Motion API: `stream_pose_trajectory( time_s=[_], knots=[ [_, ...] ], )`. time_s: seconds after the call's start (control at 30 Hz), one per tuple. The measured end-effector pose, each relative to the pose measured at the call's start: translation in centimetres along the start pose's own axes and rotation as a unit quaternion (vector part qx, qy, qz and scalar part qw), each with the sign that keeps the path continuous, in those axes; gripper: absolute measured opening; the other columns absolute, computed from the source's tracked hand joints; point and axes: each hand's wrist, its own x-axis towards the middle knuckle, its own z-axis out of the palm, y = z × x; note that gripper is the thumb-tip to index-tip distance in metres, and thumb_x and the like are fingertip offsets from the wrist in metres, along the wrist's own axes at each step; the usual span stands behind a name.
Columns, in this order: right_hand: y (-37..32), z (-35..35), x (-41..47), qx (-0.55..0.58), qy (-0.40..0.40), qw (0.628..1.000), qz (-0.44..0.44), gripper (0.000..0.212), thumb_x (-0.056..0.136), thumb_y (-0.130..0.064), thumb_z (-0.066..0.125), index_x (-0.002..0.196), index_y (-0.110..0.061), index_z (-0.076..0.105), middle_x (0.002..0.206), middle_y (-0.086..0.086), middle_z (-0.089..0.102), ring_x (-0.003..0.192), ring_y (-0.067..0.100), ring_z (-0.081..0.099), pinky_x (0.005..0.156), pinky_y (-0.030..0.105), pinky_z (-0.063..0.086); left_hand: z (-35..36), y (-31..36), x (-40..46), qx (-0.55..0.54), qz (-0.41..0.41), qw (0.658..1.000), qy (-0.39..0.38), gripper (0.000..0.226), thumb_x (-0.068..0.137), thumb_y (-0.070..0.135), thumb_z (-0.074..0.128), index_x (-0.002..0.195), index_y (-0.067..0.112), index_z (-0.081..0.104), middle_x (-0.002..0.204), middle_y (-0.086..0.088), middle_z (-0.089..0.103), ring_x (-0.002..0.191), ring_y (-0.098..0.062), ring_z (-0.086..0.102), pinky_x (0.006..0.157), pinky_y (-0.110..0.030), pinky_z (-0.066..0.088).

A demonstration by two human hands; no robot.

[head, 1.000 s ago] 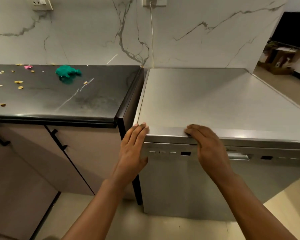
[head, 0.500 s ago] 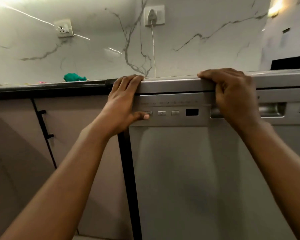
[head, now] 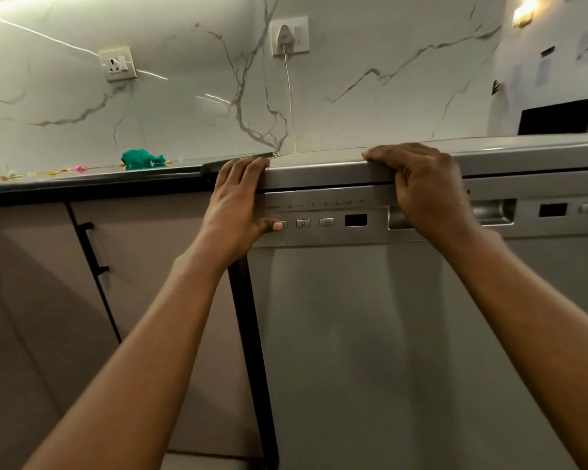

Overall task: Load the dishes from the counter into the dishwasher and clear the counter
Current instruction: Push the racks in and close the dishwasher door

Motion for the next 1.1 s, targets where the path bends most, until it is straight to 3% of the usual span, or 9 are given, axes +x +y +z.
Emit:
stream_pose_trajectory(
  time_s=[0.2, 0.4, 0.53, 0.63, 0.8, 1.1],
  knots=[
    [-0.3, 0.0, -0.2, -0.020, -0.014, 1.000, 0.006, 0.040, 0.092, 0.005, 0.044, 0.121, -0.011, 0.067, 0.121, 0.007, 0.067, 0.114, 0.020, 0.061, 0.104, 0.033, 0.045, 0.1, 0.3, 0.0, 0.003, 0.000, 1.000, 0.009, 0.096, 0.065, 0.031, 0.087, 0.145, 0.015, 0.035, 0.146, -0.003, 0.038, 0.139, -0.022, 0.023, 0.116, -0.030, 0.018],
    [-0.2, 0.5, -0.3, -0.013, 0.007, 1.000, 0.010, 0.040, 0.090, 0.007, 0.044, 0.119, -0.009, 0.068, 0.118, 0.007, 0.068, 0.113, 0.020, 0.061, 0.103, 0.034, 0.046, 1.1, 0.4, -0.2, 0.027, -0.011, 0.999, 0.040, 0.094, 0.066, 0.025, 0.085, 0.144, 0.015, 0.033, 0.145, -0.002, 0.035, 0.138, -0.021, 0.024, 0.114, -0.038, 0.026],
    [0.2, -0.7, 0.0, -0.021, -0.044, 0.999, -0.005, 0.040, 0.094, 0.003, 0.043, 0.124, -0.012, 0.065, 0.122, 0.007, 0.066, 0.114, 0.020, 0.061, 0.103, 0.035, 0.046, 0.2, 0.1, -0.2, 0.044, 0.011, 0.999, -0.008, 0.100, 0.068, 0.031, 0.085, 0.148, 0.017, 0.027, 0.148, -0.002, 0.030, 0.141, -0.021, 0.018, 0.115, -0.038, 0.025],
    [1.0, -1.0, 0.2, -0.055, -0.075, 0.996, -0.011, 0.038, 0.097, -0.004, 0.043, 0.129, -0.015, 0.061, 0.127, 0.009, 0.063, 0.116, 0.025, 0.058, 0.101, 0.041, 0.047, -0.7, 0.0, -0.4, 0.068, 0.019, 0.996, -0.061, 0.118, 0.058, 0.036, 0.090, 0.151, 0.016, 0.019, 0.151, -0.003, 0.023, 0.142, -0.021, 0.012, 0.115, -0.038, 0.022],
    [2.0, -0.2, -1.2, -0.140, -0.024, 0.989, -0.030, 0.035, 0.100, -0.014, 0.043, 0.131, -0.010, 0.058, 0.124, 0.011, 0.063, 0.119, 0.030, 0.052, 0.104, 0.041, 0.036, -0.3, 0.1, -0.7, 0.119, 0.016, 0.991, -0.052, 0.136, 0.045, 0.043, 0.093, 0.151, 0.014, 0.014, 0.150, -0.006, 0.021, 0.141, -0.024, 0.013, 0.115, -0.043, 0.025],
    [1.7, -0.3, -1.0, -0.115, -0.002, 0.993, -0.011, 0.042, 0.088, -0.003, 0.045, 0.125, -0.007, 0.062, 0.120, 0.010, 0.066, 0.112, 0.030, 0.055, 0.103, 0.035, 0.034, 0.1, 0.3, -0.8, 0.115, 0.011, 0.993, -0.035, 0.133, 0.047, 0.038, 0.094, 0.151, 0.014, 0.015, 0.151, -0.005, 0.021, 0.142, -0.023, 0.012, 0.115, -0.041, 0.024]
  ],
)
